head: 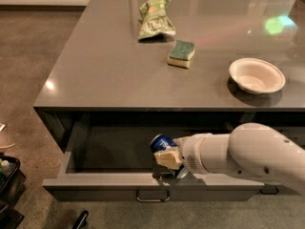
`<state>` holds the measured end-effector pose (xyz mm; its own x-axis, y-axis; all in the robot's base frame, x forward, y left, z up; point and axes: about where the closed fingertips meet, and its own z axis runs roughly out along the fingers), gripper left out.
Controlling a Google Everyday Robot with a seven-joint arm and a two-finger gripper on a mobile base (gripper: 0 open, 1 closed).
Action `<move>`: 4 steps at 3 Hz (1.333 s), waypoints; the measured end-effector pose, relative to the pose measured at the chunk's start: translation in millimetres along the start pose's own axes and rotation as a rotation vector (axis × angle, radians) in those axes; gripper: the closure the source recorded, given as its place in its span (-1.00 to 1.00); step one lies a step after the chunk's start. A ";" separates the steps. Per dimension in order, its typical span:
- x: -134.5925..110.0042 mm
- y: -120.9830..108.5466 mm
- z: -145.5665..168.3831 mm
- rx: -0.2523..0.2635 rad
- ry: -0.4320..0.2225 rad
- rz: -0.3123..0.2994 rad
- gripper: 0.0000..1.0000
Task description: Place pepsi can into top drawer
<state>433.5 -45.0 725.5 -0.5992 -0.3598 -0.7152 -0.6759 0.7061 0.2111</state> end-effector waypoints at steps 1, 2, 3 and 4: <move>5.4 -20.7 34.3 -0.006 -0.016 0.010 1.00; -0.9 -43.3 66.5 -0.036 -0.015 -0.017 1.00; -1.6 -57.0 87.0 -0.064 -0.004 -0.031 1.00; -1.0 -58.4 90.0 -0.069 -0.003 -0.028 0.62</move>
Offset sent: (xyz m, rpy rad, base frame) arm 0.1021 0.0157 -0.0795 0.0286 -0.0156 0.0838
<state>512.2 -31.0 653.9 -0.5788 -0.3769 -0.7231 -0.7203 0.6520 0.2367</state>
